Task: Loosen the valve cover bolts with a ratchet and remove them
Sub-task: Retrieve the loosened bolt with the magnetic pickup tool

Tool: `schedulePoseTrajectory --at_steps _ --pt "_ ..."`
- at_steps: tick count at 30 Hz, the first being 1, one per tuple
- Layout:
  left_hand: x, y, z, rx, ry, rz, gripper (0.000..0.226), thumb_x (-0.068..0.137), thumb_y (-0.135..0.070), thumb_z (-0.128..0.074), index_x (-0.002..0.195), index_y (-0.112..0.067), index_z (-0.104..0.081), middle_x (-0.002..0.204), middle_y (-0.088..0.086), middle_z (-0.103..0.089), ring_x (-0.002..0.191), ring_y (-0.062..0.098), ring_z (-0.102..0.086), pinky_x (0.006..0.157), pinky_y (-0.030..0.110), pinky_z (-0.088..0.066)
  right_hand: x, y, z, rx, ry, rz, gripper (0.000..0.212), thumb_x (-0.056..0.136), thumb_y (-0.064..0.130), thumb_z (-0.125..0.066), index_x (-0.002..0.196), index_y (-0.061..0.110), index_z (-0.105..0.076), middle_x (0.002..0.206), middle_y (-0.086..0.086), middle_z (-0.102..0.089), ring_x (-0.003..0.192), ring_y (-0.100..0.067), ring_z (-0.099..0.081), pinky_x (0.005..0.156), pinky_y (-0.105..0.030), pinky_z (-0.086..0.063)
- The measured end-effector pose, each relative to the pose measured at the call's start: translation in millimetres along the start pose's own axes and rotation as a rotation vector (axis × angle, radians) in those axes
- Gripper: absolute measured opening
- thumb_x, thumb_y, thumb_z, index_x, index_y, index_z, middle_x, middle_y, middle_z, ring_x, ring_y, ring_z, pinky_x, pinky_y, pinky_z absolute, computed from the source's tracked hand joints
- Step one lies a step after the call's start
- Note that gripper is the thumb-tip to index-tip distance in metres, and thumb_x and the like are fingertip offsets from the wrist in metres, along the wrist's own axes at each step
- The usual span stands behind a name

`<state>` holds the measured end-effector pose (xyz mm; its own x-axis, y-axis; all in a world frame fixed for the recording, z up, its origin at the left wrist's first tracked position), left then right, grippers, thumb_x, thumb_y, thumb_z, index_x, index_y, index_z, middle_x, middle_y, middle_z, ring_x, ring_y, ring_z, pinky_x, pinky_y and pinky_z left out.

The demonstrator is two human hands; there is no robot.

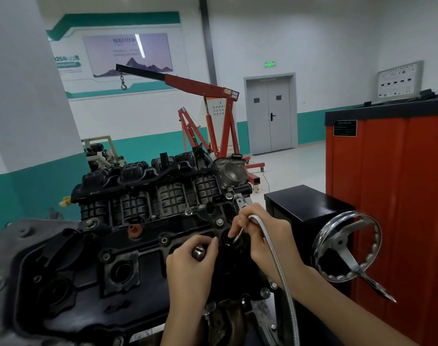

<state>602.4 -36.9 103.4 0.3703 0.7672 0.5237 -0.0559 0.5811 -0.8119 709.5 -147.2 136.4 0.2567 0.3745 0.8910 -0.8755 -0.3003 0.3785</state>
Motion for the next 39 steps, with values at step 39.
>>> schedulePoseTrajectory --at_steps 39 --pt "-1.4 -0.3 1.7 0.005 0.007 0.040 0.013 0.086 -0.025 -0.073 0.074 -0.023 -0.073 0.059 -0.009 -0.066 0.059 0.000 -0.061 0.051 0.010 -0.041 1.4 14.9 5.0 -0.038 0.042 0.065 0.040 0.080 -0.017 -0.037 0.088 0.022 -0.044 0.074 0.004 -0.063 0.066 -0.015 -0.066 0.067 -0.037 -0.058"
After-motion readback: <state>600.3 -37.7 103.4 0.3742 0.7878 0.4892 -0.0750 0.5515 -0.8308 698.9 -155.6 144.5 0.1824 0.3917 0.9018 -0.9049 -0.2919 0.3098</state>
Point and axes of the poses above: each hand's wrist, its own x-axis towards the middle knuckle, its own z-axis out of the back of the hand, y = z × x, the point moved 3 cm from there along x, towards the middle knuckle
